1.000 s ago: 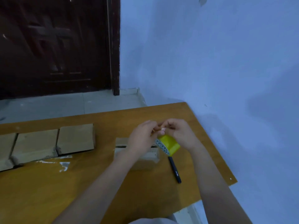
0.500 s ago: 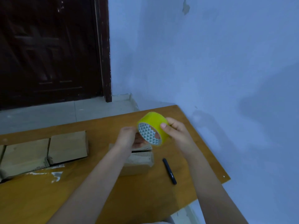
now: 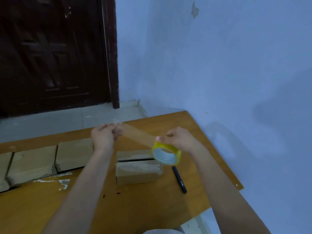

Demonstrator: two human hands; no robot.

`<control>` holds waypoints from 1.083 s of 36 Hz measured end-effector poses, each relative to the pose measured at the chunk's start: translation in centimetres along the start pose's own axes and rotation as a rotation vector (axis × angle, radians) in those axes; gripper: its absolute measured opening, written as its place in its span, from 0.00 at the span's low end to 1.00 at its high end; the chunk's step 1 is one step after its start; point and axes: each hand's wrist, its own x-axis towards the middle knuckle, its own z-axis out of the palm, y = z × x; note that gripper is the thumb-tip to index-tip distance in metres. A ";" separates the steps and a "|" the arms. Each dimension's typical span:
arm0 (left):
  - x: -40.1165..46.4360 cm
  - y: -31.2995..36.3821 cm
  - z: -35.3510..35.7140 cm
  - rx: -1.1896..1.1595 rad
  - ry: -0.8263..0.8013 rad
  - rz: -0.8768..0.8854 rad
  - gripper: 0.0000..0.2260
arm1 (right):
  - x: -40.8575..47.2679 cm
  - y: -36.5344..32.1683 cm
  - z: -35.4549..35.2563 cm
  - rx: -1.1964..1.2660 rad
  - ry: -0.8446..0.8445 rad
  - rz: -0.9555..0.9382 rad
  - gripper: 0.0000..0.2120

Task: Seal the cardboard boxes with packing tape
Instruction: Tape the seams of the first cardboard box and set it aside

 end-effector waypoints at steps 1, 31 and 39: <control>0.0 0.2 -0.4 0.019 -0.004 0.036 0.05 | 0.3 0.6 0.4 -0.057 0.054 0.048 0.24; -0.7 -6.0 -3.3 -0.136 0.072 -0.045 0.09 | 0.8 6.3 0.4 -0.591 0.191 -0.202 0.21; -0.9 -10.7 -3.6 -0.721 -0.102 -0.319 0.09 | 3.1 7.7 1.0 -0.674 0.056 -0.192 0.22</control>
